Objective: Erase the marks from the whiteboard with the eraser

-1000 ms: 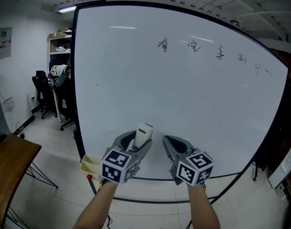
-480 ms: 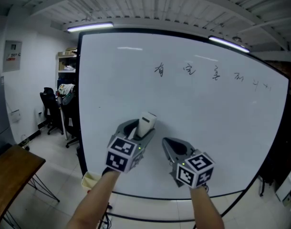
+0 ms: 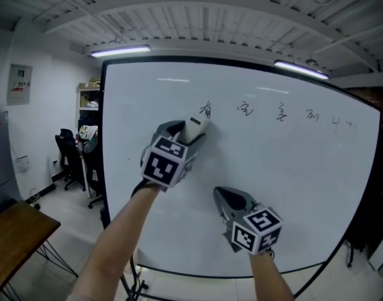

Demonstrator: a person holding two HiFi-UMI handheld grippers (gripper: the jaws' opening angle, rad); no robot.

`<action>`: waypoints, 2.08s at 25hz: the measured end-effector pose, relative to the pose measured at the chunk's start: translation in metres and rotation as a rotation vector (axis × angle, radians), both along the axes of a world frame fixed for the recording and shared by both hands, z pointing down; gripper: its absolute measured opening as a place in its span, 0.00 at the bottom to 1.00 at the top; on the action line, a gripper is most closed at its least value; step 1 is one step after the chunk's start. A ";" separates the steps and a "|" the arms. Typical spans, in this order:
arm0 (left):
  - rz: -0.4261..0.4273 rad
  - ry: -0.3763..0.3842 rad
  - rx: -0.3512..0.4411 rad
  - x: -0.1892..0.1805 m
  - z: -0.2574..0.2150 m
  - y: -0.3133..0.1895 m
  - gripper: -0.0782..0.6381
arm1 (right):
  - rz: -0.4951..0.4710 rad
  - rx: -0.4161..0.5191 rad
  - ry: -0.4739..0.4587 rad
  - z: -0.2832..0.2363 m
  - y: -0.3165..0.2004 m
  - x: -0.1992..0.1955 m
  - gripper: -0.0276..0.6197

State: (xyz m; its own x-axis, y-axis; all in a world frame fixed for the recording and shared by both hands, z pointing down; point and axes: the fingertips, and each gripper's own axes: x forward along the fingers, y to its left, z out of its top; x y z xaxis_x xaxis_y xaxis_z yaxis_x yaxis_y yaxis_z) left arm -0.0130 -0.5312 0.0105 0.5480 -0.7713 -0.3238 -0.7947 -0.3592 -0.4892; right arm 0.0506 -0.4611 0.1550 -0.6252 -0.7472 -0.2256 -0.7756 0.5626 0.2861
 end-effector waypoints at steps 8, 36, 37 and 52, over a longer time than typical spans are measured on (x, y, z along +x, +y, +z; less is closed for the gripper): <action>-0.086 0.005 0.071 -0.013 -0.077 -0.003 0.48 | 0.008 -0.014 -0.006 0.009 -0.008 0.013 0.04; -0.172 -0.220 0.098 0.060 -0.014 0.002 0.47 | 0.022 -0.086 -0.030 0.043 0.009 0.038 0.04; -0.176 -0.225 0.102 0.061 -0.012 0.002 0.47 | 0.020 -0.087 -0.030 0.044 0.010 0.037 0.04; -0.216 -0.175 0.111 0.034 -0.045 -0.004 0.47 | 0.030 -0.101 -0.037 0.052 0.010 0.043 0.04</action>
